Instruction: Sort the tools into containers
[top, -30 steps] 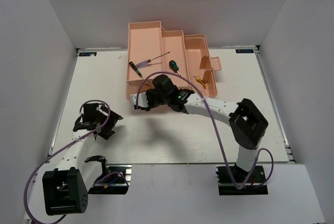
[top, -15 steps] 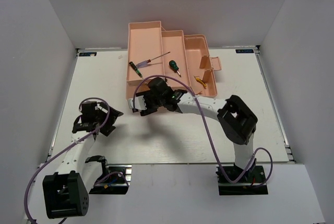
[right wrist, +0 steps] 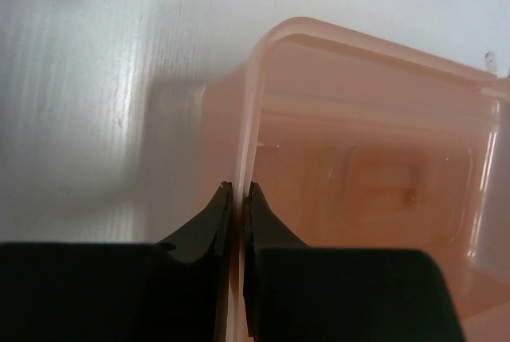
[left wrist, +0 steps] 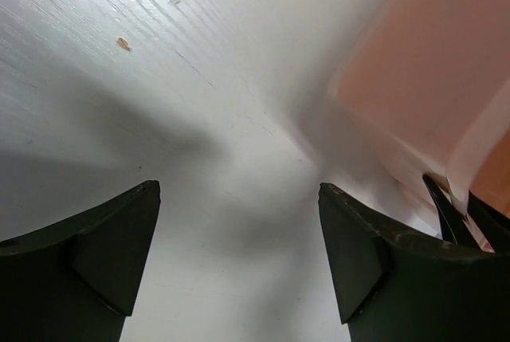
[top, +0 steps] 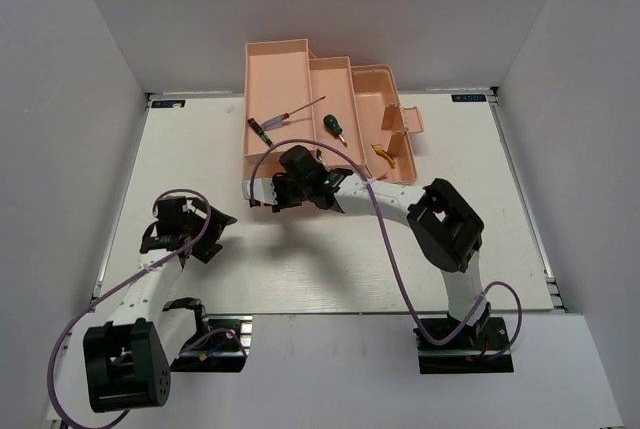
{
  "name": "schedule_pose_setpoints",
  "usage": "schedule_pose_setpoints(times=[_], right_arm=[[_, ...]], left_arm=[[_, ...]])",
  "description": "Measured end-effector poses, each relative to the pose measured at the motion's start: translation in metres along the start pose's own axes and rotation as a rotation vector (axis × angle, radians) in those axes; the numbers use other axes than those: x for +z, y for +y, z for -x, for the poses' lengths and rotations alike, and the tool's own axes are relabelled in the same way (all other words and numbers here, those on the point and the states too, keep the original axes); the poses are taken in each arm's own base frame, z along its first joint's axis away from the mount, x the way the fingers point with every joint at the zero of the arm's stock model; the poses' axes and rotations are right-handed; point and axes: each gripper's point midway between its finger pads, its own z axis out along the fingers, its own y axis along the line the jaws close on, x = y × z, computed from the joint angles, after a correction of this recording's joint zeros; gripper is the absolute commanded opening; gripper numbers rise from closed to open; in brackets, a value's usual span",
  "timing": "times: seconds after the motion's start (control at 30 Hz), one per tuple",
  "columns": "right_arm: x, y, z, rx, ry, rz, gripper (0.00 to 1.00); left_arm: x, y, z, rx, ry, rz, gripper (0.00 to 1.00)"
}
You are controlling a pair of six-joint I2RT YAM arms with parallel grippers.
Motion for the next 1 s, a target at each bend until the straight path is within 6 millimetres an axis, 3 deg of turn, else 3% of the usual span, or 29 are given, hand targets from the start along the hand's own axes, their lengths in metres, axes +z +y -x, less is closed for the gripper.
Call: schedule_pose_setpoints(times=[0.27, 0.77, 1.0], right_arm=[[-0.023, 0.011, 0.0, 0.083, 0.029, 0.06, 0.0], [-0.066, -0.003, 0.035, 0.156, -0.04, 0.032, 0.0], [-0.068, -0.003, 0.038, 0.18, -0.054, 0.035, 0.0]], left_arm=[[0.025, 0.007, 0.0, -0.055, 0.062, 0.023, 0.9], [0.079, -0.055, 0.038, -0.058, 0.132, -0.118, 0.89], [0.106, -0.091, 0.046, -0.044, 0.212, -0.209, 0.89]])
